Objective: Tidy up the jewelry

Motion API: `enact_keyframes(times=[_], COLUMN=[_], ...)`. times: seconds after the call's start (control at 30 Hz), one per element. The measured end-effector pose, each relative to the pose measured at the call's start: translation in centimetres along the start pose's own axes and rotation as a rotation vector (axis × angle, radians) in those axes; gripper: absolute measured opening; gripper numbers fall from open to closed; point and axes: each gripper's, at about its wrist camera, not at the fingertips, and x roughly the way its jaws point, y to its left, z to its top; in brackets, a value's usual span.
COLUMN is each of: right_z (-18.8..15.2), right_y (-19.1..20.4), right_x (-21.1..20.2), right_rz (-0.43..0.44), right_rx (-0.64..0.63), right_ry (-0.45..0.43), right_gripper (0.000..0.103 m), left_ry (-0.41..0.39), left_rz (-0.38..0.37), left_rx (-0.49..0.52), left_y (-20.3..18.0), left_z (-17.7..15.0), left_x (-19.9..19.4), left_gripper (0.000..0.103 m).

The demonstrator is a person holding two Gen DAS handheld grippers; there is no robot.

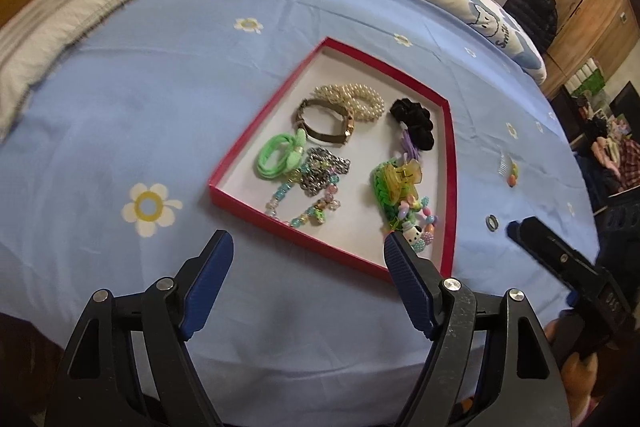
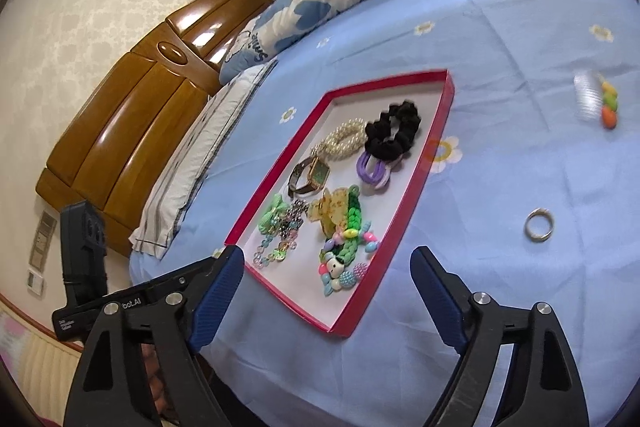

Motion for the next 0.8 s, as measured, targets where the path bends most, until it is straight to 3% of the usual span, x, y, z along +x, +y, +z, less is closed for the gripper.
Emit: enact_keyframes(times=[0.4, 0.47, 0.53, 0.67, 0.8], right_z=[-0.3, -0.1, 0.1, -0.2, -1.6], right_y=[4.5, 5.5, 6.3, 6.6, 5.4], right_x=[-4.5, -5.4, -6.3, -6.9, -5.1], right_rz=[-0.159, -0.177, -0.183, -0.183, -0.191], right_rx=[-0.276, -0.327, -0.362, -0.384, -0.359], right_ry=[-0.137, -0.15, -0.172, -0.215, -0.17], right_gripper=[0.088, 0.089, 0.1, 0.103, 0.103], left_ry=[-0.11, -0.134, -0.173, -0.211, -0.178], left_rz=[0.106, 0.128, 0.157, 0.233, 0.227], left_rx=[0.089, 0.104, 0.115, 0.133, 0.112], left_y=[-1.6, -1.9, -2.1, -2.4, -2.1], left_z=[-0.5, -0.5, -0.5, -1.0, -1.9], left_x=[-3.7, -4.5, -5.2, -4.8, -3.0], left_gripper=[0.088, 0.099, 0.103, 0.103, 0.103])
